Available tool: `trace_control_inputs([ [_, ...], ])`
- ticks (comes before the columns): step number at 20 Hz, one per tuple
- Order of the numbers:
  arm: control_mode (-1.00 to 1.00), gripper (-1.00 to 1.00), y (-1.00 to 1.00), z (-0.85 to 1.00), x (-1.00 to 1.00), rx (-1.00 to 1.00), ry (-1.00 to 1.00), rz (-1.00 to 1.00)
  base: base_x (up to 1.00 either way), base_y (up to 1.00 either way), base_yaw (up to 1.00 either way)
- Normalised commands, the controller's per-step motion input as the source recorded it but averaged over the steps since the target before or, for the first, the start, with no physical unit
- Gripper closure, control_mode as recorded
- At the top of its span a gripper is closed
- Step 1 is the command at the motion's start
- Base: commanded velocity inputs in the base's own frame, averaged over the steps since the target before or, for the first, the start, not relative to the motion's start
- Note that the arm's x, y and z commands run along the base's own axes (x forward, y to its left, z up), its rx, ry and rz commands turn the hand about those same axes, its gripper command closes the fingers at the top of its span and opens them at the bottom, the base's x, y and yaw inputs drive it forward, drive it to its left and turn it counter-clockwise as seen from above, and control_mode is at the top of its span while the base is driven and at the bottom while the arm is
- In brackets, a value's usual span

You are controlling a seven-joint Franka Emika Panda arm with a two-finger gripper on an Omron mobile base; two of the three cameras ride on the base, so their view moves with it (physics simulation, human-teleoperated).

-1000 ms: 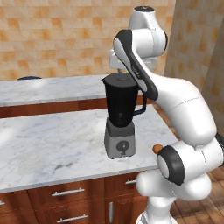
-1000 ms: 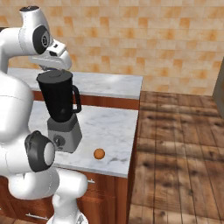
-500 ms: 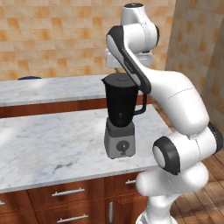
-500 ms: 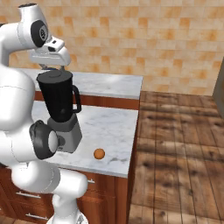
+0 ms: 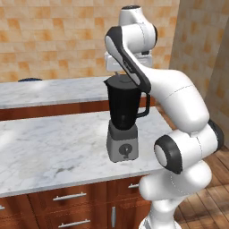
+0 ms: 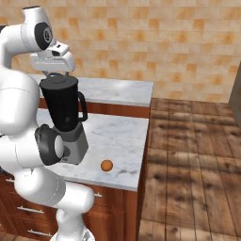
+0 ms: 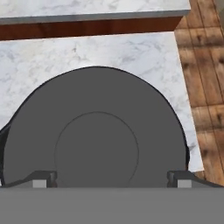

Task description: Open the blender lid, put the tangerine in the blender, close the lid, and start the blender.

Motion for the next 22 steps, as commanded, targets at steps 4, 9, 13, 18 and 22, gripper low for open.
trace_control_inputs([
  [4, -1.00, -1.00, 0.00, -0.08, 0.00, 0.00, 0.00, 0.01, 0.00, 0.00, 0.00],
  [9, -1.00, -1.00, 0.00, 0.00, 0.00, 0.00, 0.00, 0.03, 0.00, 0.00, 0.00],
  [13, -1.00, -1.00, 0.02, 0.00, 0.00, 0.00, 0.00, 0.04, 0.00, 0.00, 0.00],
  [18, -1.00, -1.00, 0.00, 0.00, 0.00, 0.00, 0.00, 0.05, 0.00, 0.00, 0.00],
  [22, -1.00, -1.00, 0.00, 0.00, -0.02, 0.01, 0.00, 0.06, 0.00, 0.00, 0.00],
])
